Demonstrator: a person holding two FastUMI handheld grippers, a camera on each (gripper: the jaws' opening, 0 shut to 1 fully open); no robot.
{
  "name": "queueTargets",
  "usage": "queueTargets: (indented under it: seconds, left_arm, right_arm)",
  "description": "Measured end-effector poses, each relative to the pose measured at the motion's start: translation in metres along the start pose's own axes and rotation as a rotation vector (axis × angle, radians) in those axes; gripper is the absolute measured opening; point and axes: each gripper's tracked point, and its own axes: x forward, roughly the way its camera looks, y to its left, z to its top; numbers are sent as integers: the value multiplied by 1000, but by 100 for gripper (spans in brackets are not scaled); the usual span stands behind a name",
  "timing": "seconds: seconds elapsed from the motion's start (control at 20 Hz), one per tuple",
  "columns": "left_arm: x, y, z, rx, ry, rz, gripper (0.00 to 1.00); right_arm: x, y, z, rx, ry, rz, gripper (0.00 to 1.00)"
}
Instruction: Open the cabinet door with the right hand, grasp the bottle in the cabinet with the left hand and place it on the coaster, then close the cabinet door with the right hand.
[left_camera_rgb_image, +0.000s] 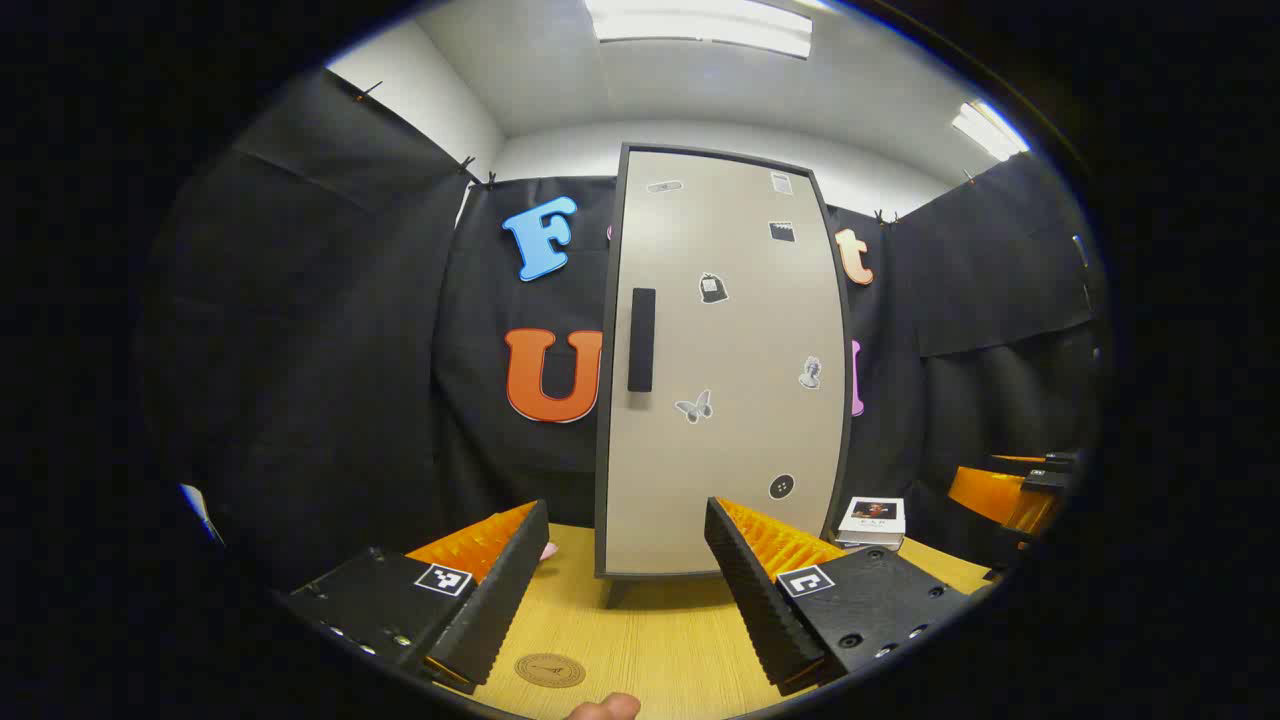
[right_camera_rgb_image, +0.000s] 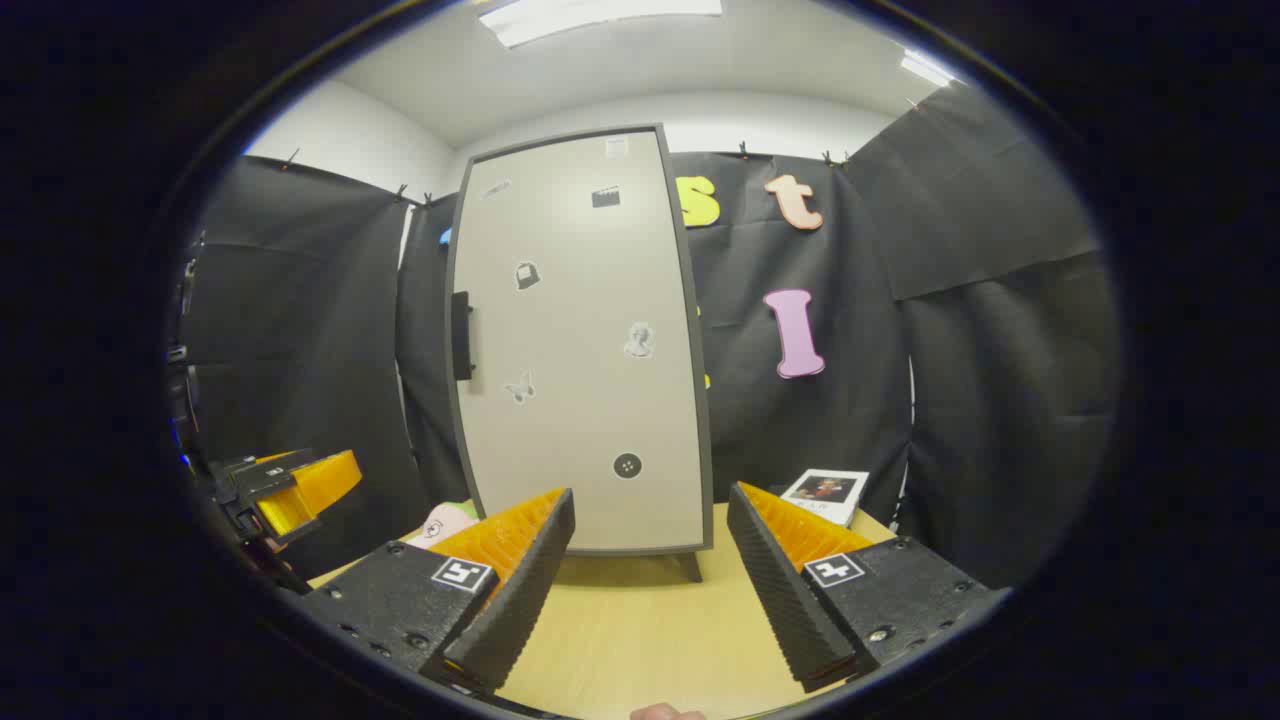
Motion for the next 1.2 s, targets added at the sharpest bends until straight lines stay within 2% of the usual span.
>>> queueTargets:
  seconds: [0.85, 1.2]
  left_arm:
    - [-3, -3, 3, 4, -10, -11, 95]
    - [-8, -7, 2, 3, -12, -21, 95]
  right_arm:
    - [-3, 2, 2, 0, -3, -2, 94]
    - [3, 13, -8, -5, 35, 44, 94]
